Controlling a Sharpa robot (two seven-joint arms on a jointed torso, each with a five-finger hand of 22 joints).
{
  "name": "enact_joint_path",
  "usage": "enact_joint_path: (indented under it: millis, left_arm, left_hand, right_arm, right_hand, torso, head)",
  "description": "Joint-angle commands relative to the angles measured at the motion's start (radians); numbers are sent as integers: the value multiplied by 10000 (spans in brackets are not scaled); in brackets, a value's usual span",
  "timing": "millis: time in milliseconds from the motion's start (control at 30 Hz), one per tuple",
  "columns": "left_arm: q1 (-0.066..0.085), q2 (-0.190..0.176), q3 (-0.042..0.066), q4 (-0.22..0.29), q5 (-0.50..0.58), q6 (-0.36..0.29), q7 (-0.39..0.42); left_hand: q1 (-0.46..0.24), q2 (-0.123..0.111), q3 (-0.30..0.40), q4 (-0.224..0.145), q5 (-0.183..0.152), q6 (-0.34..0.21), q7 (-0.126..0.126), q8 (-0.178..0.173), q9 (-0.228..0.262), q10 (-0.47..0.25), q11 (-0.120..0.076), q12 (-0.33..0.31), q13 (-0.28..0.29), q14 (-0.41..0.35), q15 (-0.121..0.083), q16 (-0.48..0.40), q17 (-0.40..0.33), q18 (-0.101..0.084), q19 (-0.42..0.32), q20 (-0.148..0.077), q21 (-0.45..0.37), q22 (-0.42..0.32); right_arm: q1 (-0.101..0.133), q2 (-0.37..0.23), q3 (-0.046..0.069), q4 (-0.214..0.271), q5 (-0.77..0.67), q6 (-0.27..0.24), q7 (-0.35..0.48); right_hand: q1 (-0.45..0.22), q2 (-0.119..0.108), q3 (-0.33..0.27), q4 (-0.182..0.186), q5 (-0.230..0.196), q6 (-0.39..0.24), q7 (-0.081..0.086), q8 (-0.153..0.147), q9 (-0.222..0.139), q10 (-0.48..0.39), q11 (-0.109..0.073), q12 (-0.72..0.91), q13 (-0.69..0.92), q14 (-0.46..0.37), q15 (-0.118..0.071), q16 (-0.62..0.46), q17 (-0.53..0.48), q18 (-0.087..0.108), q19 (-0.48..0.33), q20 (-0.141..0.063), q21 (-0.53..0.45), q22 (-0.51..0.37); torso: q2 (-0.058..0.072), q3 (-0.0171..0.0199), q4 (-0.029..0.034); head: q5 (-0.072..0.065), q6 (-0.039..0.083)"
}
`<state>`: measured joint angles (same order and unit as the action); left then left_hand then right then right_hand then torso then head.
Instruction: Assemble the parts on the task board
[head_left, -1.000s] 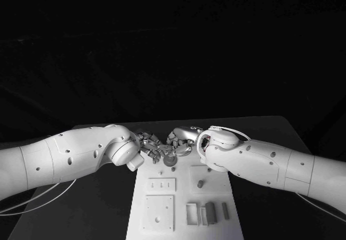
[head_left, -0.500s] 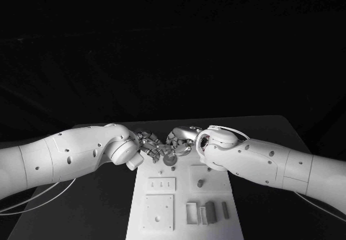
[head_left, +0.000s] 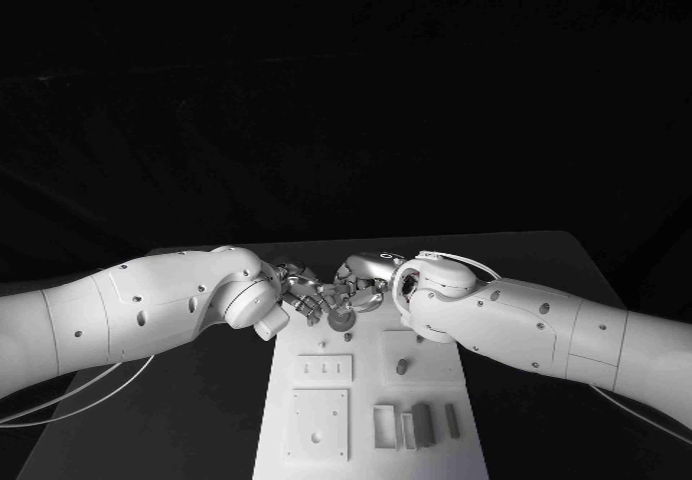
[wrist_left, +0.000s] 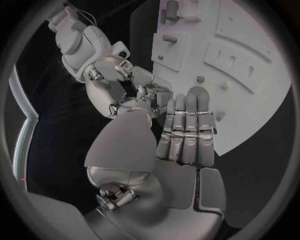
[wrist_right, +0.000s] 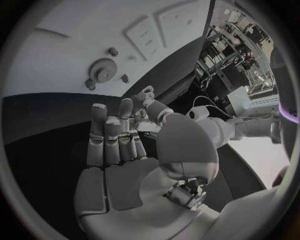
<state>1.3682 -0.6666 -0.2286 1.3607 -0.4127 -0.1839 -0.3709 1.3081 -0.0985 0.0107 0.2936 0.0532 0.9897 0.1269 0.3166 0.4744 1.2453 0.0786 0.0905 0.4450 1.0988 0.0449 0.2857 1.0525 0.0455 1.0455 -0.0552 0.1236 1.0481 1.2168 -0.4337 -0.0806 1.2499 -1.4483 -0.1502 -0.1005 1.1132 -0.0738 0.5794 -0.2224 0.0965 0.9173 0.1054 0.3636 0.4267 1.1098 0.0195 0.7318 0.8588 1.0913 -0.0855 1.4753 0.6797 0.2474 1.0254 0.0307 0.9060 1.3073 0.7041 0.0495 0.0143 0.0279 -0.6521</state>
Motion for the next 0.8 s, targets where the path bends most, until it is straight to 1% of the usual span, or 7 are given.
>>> enact_joint_path:
  millis: [33, 167, 367, 467, 533, 633, 800]
  left_arm:
    - [17, 49, 13, 43, -99, 150, -159]
    - [17, 64, 13, 48, -205, 133, -237]
    - [17, 86, 13, 58, -265, 87, -289]
    - [17, 117, 12, 33, -273, 27, -272]
    - [17, 138, 11, 27, -273, -1, -271]
    - [17, 150, 11, 29, -267, -25, -258]
    - [17, 152, 12, 26, -263, -40, -267]
  left_hand:
    - [-118, 14, -19, -4, -45, 71, -49, 14, 28, 81, -53, -23, 23, 82, -15, -34, 30, 111, 61, 0, -1, 20]
    - [87, 115, 95, -38, -43, 187, -114, 81, 75, 205, -122, 35, 85, 198, -74, 25, 106, 141, 156, -44, 48, 75]
    - [799, 350, 240, -60, 43, 366, -201, 133, 129, 379, -211, 92, 232, 377, -170, 127, 256, 108, 295, -136, 137, 235]
    - [1053, 370, 305, -52, 58, 402, -212, 128, 144, 404, -221, 86, 292, 361, -184, 226, 238, 85, 300, -162, 165, 327]
    - [1199, 344, 503, -43, 61, 417, -214, 113, 151, 411, -223, 70, 332, 340, -189, 292, 208, 69, 293, -171, 165, 378]
    - [1265, 344, 581, -50, 61, 419, -215, 104, 154, 408, -222, 59, 349, 322, -189, 316, 192, 63, 284, -172, 159, 398]
    - [1339, 332, 643, -58, 59, 420, -213, 94, 157, 409, -222, 49, 368, 301, -187, 343, 171, 57, 272, -173, 152, 421]
  right_arm:
    - [-4, 45, 7, 88, -128, 31, 124]
    - [-6, 34, 8, 145, -223, -12, 114]
    - [-7, 40, 8, 203, -321, 55, 78]
    - [-7, 58, 8, 200, -321, 79, 82]
    - [-7, 61, 8, 201, -321, 87, 85]
    - [-7, 64, 8, 213, -320, 106, 86]
    - [-7, 77, 8, 211, -320, 133, 83]
  right_hand:
    - [-46, 14, 6, -62, 34, 290, 184, 40, 6, 4, -57, -62, 10, -10, -56, -24, 14, 144, -3, -34, 9, 145]
    - [-46, 9, 6, -68, 33, 294, 183, 41, 8, 5, -59, -62, 11, -9, -57, -23, 16, 144, -3, -35, 10, 145]
    - [-40, -22, 7, -103, 32, 303, 178, 41, 13, 11, -64, -64, 12, -5, -63, -20, 22, 144, 0, -40, 14, 149]
    - [-40, -27, 7, -109, 32, 305, 177, 41, 15, 12, -65, -65, 13, -5, -64, -19, 23, 144, 1, -41, 16, 149]
    - [-41, -27, 8, -111, 32, 307, 176, 41, 15, 13, -65, -65, 13, -5, -65, -19, 24, 144, 2, -41, 16, 149]
    - [-42, -28, 8, -113, 32, 309, 176, 41, 16, 14, -66, -66, 13, -4, -65, -19, 24, 144, 2, -42, 16, 150]
    - [-43, -25, 10, -116, 32, 312, 175, 42, 18, 15, -66, -67, 13, -4, -66, -20, 26, 144, 2, -42, 16, 150]
  torso:
    - [0, 4, -3]
    - [0, 4, -3]
    - [-2, 4, -7]
    - [1, 7, -10]
    - [4, 6, -13]
    - [2, -3, -12]
    - [1, 2, -9]
  head:
    - [11, -4]
    - [11, -4]
    - [35, -22]
    - [45, -29]
    - [48, -28]
    - [50, -27]
    - [53, -24]
